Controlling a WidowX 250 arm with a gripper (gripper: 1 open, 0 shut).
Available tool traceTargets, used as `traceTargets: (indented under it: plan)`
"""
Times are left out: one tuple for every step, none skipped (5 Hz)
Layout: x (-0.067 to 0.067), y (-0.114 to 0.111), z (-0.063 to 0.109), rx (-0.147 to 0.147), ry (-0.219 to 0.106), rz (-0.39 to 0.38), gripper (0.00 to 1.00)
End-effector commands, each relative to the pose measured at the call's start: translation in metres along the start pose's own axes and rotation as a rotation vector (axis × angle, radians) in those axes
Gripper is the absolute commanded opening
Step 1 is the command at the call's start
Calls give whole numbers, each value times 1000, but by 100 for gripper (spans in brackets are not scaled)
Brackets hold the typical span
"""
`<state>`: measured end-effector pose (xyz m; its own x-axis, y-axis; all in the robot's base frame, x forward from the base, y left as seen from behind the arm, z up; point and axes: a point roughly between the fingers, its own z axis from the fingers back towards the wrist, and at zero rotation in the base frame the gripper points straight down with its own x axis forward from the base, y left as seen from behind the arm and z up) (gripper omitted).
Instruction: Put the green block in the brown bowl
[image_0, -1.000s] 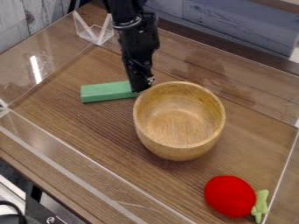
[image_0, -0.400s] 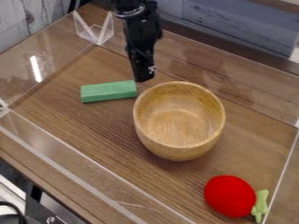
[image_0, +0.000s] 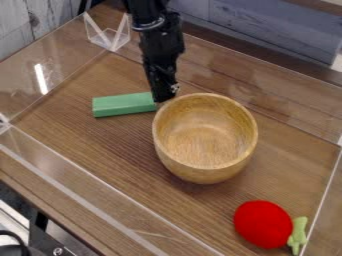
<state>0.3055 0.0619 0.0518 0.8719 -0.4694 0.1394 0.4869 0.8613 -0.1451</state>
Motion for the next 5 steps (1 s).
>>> traceTargets:
  plan:
    - [9,12,15,37,-39,-79,0]
    - [10,22,11,28,-35,-141,0]
    - [4,39,7,23,-36,-162,0]
    - [-5,40,6,10,-52,-141,100]
    - [-15,41,6,-3,-66,-119,100]
